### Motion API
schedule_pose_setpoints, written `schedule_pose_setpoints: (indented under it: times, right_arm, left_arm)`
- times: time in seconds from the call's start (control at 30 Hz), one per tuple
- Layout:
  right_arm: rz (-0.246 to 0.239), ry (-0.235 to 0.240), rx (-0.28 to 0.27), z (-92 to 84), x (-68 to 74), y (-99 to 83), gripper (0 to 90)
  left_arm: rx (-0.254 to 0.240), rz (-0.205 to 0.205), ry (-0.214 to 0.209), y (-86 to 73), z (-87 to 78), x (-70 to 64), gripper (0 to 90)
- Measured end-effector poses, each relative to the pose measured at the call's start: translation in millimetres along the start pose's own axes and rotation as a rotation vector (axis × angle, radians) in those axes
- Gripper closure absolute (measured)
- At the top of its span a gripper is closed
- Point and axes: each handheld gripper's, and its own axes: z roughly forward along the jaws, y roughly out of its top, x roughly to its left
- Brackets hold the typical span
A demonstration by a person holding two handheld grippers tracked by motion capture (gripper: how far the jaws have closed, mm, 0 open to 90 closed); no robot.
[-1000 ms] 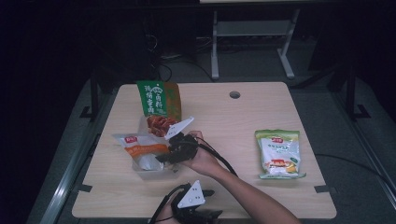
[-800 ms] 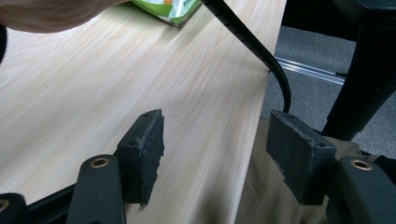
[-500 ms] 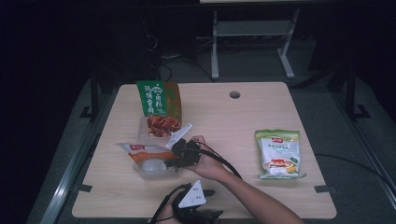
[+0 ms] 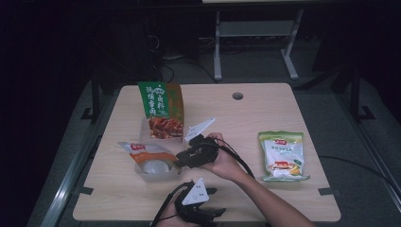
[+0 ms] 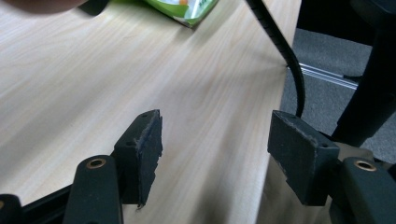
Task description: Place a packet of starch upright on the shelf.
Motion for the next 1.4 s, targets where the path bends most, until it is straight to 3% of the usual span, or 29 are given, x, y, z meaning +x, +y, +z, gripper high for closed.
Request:
schedule_pose_setpoints:
  times: [0.2, 0.37, 0.63, 1.07, 1.4]
  right_arm:
    - [0.047, -0.017, -0.044, -30.5, -3.2, -14.4, 60.2]
    - [0.087, -0.050, -0.053, -53.8, -10.3, -28.4, 56.6]
    - [0.143, -0.100, -0.061, -84.2, -20.1, -50.9, 52.4]
    - [0.217, -0.176, -0.062, -126.9, -34.9, -93.4, 46.7]
    - [0.277, -0.260, -0.022, -162.9, -43.7, -122.0, 41.1]
  left_arm:
    - [-0.006, -0.010, 0.007, 4.5, 2.3, 4.7, 33.9]
    - [0.001, 0.005, 0.010, 6.6, 7.0, 6.8, 34.0]
    - [-0.008, -0.005, 0.021, 11.8, 11.2, 12.9, 33.7]
    - [-0.008, -0.015, 0.039, 17.0, 16.9, 24.1, 32.9]
    - [-0.010, -0.024, 0.051, 16.5, 19.0, 30.0, 32.1]
